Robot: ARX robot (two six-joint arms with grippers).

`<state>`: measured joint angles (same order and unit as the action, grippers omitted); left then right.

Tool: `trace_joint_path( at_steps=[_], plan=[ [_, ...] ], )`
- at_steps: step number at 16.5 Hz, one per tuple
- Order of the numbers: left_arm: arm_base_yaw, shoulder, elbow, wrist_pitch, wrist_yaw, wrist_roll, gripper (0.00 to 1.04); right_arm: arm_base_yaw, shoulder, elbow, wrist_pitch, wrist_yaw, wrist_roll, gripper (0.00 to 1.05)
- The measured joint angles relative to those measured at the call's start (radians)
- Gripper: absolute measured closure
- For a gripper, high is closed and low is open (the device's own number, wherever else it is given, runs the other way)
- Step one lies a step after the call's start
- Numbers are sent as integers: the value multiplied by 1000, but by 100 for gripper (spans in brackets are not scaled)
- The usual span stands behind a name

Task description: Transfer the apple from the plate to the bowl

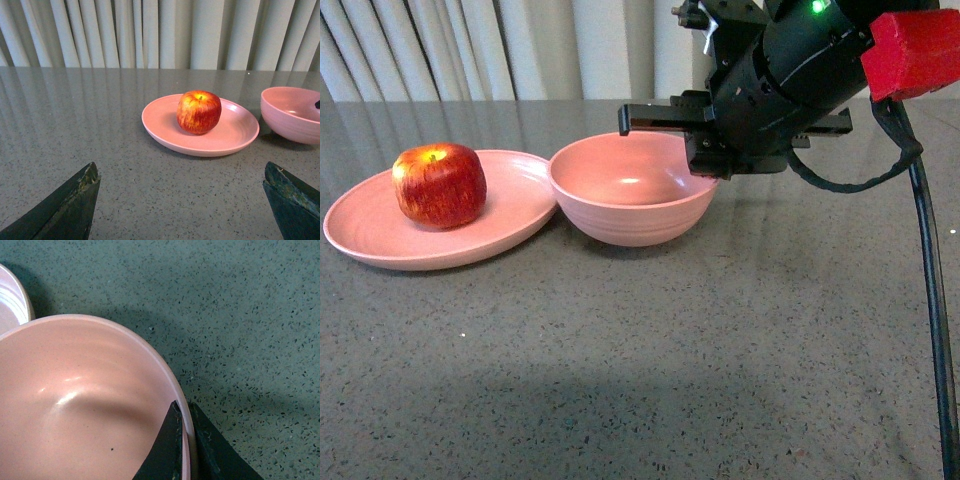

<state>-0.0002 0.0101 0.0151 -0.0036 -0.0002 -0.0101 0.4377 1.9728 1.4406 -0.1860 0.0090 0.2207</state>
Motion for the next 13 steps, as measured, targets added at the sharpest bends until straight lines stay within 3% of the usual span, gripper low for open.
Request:
trace_joint_path(
  at_steps=[9,11,13],
  plan=[
    [0,0,0,0,0,0,7,-9,22,4,3,2,19,99],
    [0,0,0,0,0,0,7,-14,22,4,-3,-2,19,71],
    [0,0,0,0,0,0,7,-19,21,4,2,-8,19,55]
  ],
)
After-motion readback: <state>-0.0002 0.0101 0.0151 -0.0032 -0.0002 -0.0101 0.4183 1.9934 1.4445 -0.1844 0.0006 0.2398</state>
